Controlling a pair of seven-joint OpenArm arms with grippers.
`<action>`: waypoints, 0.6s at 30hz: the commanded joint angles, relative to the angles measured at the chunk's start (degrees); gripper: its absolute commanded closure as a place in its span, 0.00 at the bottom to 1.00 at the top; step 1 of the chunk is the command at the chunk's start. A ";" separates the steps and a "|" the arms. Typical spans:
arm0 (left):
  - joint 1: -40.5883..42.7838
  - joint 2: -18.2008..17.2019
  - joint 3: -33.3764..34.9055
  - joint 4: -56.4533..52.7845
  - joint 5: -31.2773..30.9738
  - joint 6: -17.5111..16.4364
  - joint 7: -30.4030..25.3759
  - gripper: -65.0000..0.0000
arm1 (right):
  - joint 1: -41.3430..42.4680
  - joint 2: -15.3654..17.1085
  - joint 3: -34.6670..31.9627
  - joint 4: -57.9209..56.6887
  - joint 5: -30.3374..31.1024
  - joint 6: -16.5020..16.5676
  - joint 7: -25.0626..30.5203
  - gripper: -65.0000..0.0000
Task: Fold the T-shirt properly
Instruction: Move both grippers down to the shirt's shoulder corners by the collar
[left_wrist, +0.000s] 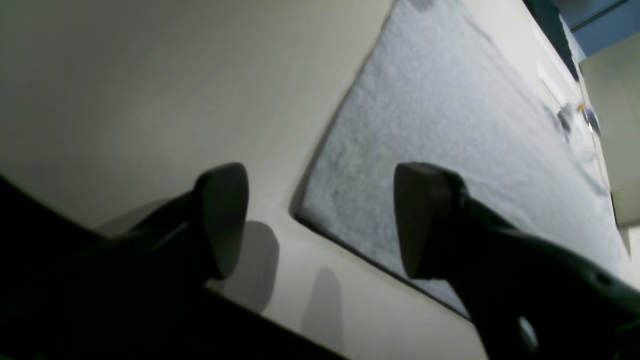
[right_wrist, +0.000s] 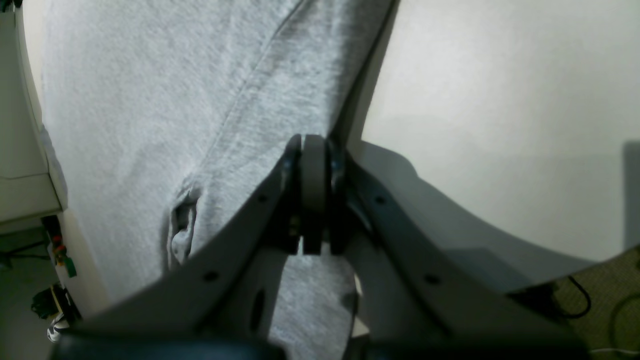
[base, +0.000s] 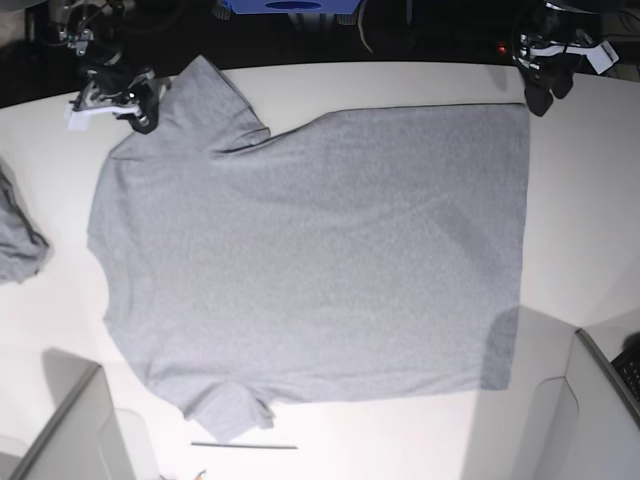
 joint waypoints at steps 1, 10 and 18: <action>0.20 -0.70 -0.37 0.52 -0.53 -0.89 0.05 0.32 | -1.09 -0.10 -0.32 -0.76 -3.42 -3.14 -3.55 1.00; -7.80 -0.52 -4.94 -4.58 -0.53 -0.89 21.76 0.32 | -0.82 -0.10 -0.32 -0.76 -3.42 -3.14 -3.55 1.00; -9.21 -0.61 -4.68 -4.31 -0.53 -0.89 25.72 0.32 | -0.91 -0.37 -0.32 -0.76 -3.42 -3.14 -3.55 1.00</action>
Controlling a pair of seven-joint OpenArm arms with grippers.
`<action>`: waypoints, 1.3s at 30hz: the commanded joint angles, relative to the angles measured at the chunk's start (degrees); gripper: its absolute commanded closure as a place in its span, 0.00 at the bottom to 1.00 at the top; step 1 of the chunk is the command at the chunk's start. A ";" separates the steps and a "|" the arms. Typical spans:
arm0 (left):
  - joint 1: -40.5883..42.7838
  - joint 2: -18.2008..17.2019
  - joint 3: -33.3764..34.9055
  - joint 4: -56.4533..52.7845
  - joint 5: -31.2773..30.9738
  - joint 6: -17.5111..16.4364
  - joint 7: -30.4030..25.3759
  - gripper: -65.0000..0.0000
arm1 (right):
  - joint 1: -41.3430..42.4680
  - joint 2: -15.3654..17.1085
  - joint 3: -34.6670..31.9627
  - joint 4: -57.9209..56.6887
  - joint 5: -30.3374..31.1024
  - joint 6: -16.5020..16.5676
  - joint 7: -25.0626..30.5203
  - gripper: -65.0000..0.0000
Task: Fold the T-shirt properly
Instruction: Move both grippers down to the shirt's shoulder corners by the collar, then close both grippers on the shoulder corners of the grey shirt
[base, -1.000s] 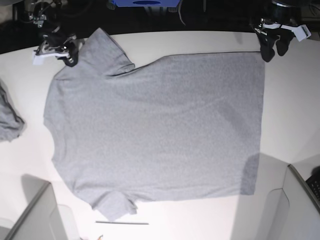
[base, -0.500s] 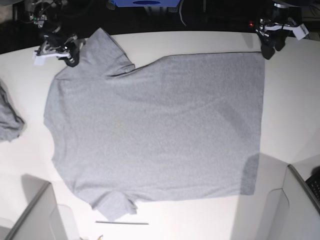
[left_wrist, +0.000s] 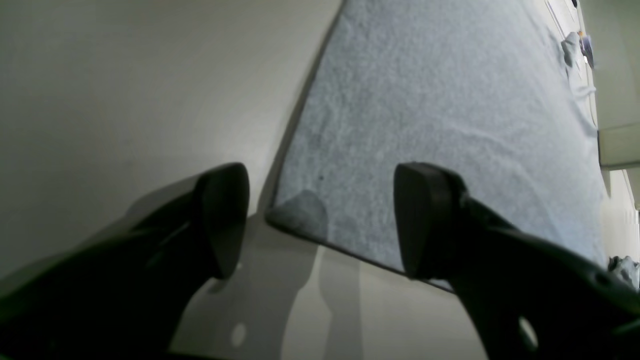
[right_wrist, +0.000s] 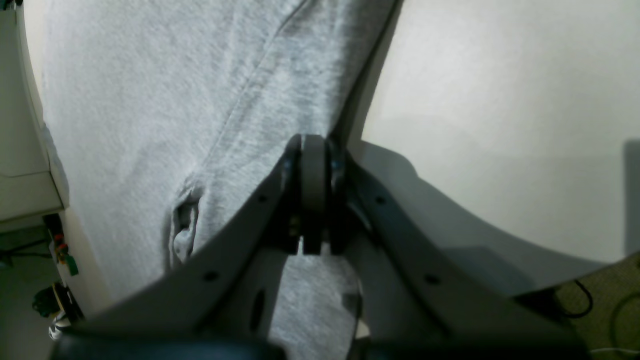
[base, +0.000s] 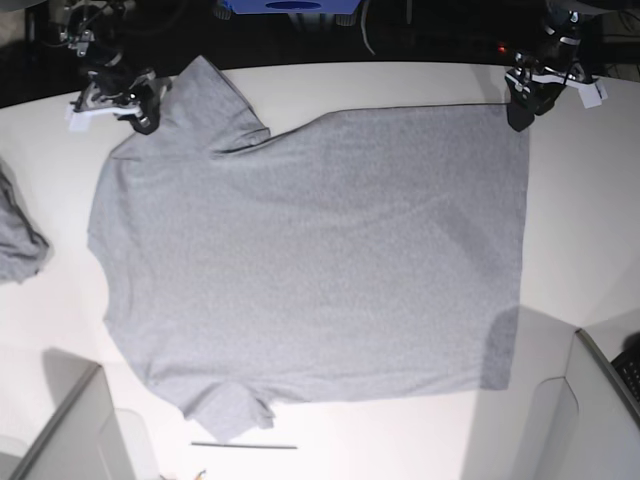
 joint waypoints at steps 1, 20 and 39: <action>0.58 -0.37 0.04 0.34 0.36 0.27 2.33 0.32 | -1.15 -0.10 -0.30 -0.76 -3.42 -3.14 -3.38 1.00; -3.64 -0.19 0.04 -0.10 0.36 0.18 8.13 0.52 | -0.97 0.07 -0.30 -0.84 -3.42 -3.14 -3.38 1.00; -1.53 -0.72 1.63 1.13 3.18 0.18 7.78 1.00 | -4.23 0.16 0.05 3.55 -3.34 -3.14 -3.38 1.00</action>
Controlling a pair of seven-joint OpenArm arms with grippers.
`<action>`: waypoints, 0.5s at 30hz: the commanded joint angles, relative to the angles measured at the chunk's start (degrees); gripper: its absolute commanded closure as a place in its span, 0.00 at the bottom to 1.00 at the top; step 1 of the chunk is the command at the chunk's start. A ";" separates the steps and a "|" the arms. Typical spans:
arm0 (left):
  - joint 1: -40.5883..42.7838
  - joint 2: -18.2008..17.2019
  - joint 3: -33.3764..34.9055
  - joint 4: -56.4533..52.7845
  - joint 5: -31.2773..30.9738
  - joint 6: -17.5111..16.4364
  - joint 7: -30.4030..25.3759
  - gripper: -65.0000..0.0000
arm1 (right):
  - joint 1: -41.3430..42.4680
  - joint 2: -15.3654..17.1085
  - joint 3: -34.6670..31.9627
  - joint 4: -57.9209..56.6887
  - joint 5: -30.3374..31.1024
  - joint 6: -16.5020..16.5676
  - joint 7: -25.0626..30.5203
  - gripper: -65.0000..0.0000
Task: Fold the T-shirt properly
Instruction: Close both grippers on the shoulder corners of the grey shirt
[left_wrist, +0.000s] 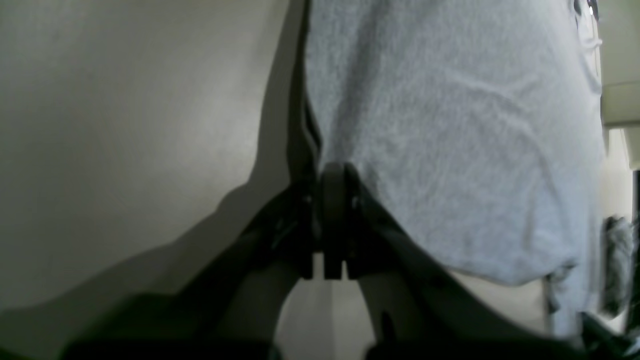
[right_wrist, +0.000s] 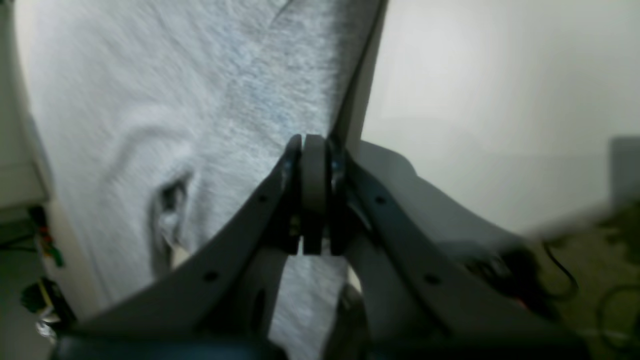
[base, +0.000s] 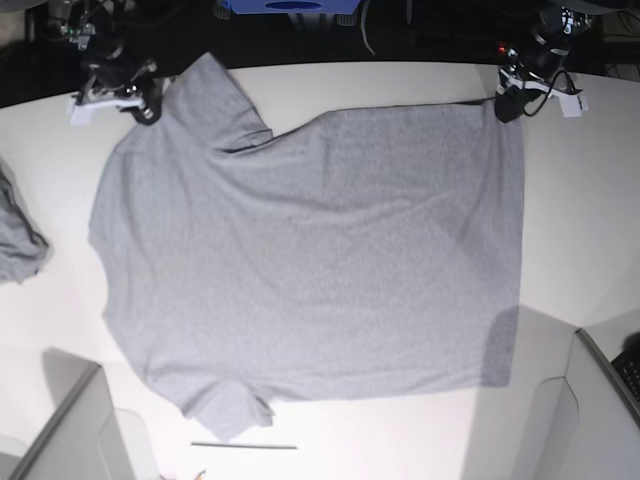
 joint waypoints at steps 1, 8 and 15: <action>0.92 -0.70 -0.82 1.42 1.61 -0.24 0.31 1.00 | -1.50 0.25 0.03 1.24 -2.27 -2.13 -2.04 1.00; 4.70 1.32 -5.48 9.86 8.65 -0.24 0.57 1.00 | -4.40 0.25 0.20 7.75 -2.18 -2.13 -2.04 1.00; 6.46 1.32 -8.12 14.43 8.65 -0.24 0.66 1.00 | -4.93 0.33 0.29 12.58 -2.18 -2.13 -3.10 1.00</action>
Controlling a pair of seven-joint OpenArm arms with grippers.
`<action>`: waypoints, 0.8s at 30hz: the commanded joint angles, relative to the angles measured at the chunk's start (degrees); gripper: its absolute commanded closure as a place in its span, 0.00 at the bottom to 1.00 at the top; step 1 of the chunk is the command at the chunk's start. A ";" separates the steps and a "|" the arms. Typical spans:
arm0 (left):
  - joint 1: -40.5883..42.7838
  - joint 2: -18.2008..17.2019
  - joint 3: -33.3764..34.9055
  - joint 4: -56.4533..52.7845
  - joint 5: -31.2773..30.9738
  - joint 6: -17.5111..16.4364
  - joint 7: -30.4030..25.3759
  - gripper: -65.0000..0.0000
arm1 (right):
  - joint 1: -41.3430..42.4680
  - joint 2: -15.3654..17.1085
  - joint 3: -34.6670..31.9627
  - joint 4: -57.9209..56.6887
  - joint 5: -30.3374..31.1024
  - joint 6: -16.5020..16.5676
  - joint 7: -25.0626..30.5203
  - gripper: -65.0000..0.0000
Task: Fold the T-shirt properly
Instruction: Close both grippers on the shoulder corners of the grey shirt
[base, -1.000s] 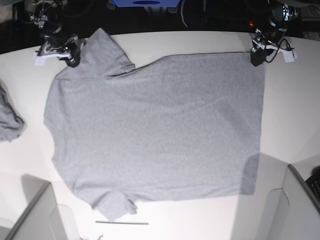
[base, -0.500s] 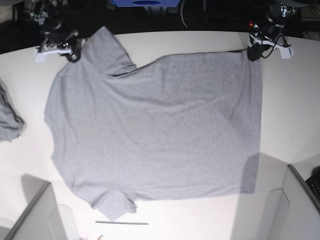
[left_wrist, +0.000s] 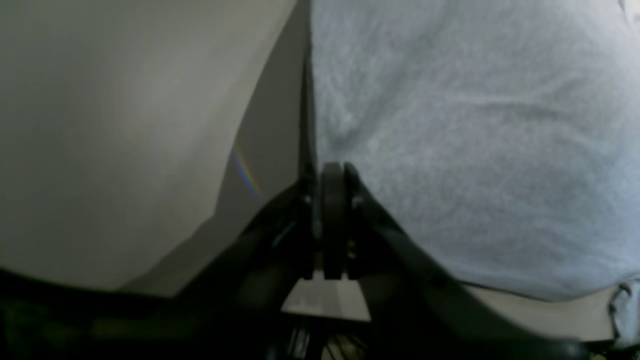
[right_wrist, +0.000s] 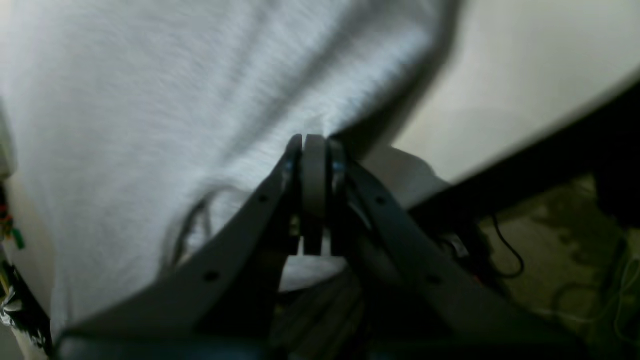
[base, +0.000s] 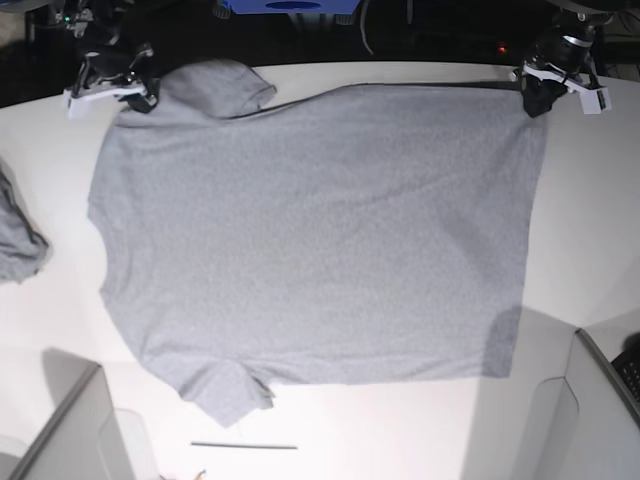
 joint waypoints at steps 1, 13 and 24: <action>1.08 -0.56 -0.23 1.54 -0.73 -0.30 -0.85 1.00 | -0.09 0.49 0.31 1.90 0.53 0.38 -0.92 1.00; -1.82 -0.56 -0.32 4.27 -0.73 0.05 -0.85 1.00 | 6.85 0.49 0.40 5.68 0.62 0.21 -10.59 1.00; -9.73 -0.64 -2.08 3.74 -0.38 0.22 7.50 1.00 | 12.48 2.51 0.40 5.42 0.45 -0.06 -10.59 1.00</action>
